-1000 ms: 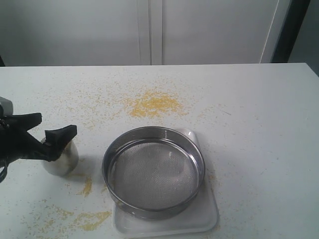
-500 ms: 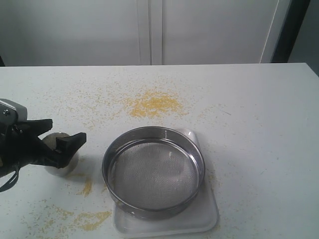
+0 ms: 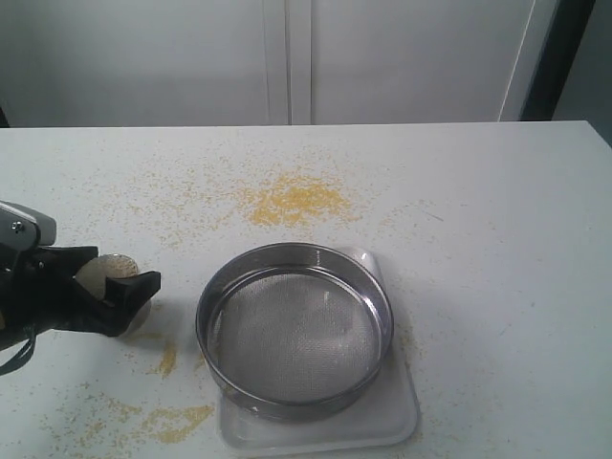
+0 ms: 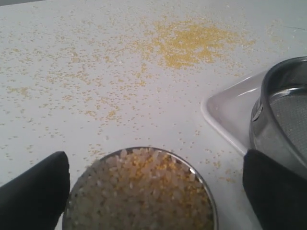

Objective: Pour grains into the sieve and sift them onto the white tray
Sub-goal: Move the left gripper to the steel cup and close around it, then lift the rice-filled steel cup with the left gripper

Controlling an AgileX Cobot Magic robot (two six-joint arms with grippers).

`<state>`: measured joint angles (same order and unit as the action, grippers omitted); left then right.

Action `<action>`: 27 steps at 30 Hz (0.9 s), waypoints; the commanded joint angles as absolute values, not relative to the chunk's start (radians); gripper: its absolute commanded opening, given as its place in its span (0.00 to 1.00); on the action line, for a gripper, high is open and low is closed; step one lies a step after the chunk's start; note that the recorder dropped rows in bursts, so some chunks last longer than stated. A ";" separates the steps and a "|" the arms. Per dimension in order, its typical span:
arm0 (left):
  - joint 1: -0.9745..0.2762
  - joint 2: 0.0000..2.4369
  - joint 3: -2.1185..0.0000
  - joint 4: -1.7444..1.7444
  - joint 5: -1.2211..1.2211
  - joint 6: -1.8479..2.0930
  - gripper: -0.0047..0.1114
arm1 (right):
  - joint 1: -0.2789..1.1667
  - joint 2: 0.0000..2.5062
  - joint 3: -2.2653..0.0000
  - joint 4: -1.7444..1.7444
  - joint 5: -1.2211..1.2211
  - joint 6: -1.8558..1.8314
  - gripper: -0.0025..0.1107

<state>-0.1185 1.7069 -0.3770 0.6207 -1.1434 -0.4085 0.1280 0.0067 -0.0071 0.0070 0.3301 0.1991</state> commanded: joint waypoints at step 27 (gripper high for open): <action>-0.127 1.819 -0.369 0.614 -1.181 -0.356 0.86 | 0.132 0.000 0.000 0.008 0.321 0.221 0.02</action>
